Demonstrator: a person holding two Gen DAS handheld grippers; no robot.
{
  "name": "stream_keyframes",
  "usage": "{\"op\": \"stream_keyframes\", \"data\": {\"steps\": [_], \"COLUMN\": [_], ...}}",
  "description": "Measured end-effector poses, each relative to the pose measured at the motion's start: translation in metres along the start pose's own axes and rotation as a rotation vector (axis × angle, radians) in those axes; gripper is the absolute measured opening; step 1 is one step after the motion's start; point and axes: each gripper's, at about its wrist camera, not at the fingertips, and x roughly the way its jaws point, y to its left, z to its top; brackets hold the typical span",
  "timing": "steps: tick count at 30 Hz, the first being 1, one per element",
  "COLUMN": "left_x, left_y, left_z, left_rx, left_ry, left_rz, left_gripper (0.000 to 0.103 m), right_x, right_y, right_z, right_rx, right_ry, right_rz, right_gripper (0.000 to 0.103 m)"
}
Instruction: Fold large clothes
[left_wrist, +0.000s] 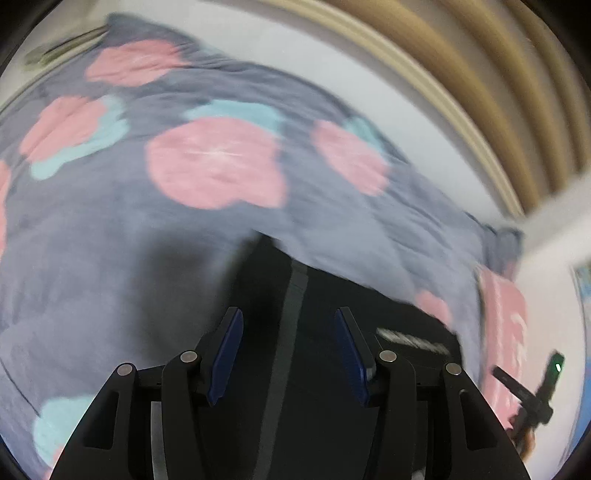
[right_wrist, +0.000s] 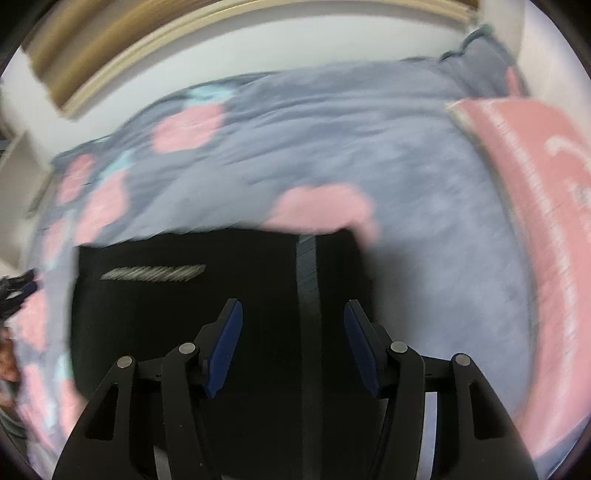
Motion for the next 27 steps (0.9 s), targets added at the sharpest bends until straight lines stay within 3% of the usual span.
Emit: {"op": "stream_keyframes", "data": {"steps": [2,7,10,12,16,20,24,27], "left_x": [0.006,0.051,0.102,0.132,0.143,0.124,0.091,0.112], "left_y": [-0.029,-0.099,-0.107,-0.098,-0.100,-0.106,-0.124,-0.116], "left_z": [-0.026,-0.090,-0.123,-0.136,-0.134,-0.121,-0.085,-0.059], "left_rx": [0.058,0.215,0.242,0.235,0.260,0.229,0.254,0.206], "left_ry": [0.039,0.144,0.269,0.297,0.299,0.307,0.163,0.180], "left_rz": [-0.053,-0.102,-0.092,-0.046,-0.017,-0.029,-0.047,-0.041], "left_gripper": [0.053,0.053,0.053,0.052,0.052,0.052,0.053,0.053], "right_x": [0.014,0.058,0.096,0.114,0.123,0.103,0.085,0.120], "right_y": [0.029,0.074,0.086,0.088,0.091,0.089,0.091,0.088], "right_z": [-0.017,-0.044,-0.058,-0.066,-0.071,-0.053,-0.014,0.007], "right_rx": [-0.021,-0.068,-0.119,-0.150,-0.173,-0.158,-0.150,-0.116], "right_ry": [0.041,0.105,0.152,0.181,0.168,0.179,0.073,0.123], "right_rz": [0.059,0.074,-0.030,-0.069,-0.099,-0.043,-0.015,-0.060], "right_gripper": [0.060,0.060,0.061,0.062,0.063,0.063,0.063,0.064]}}
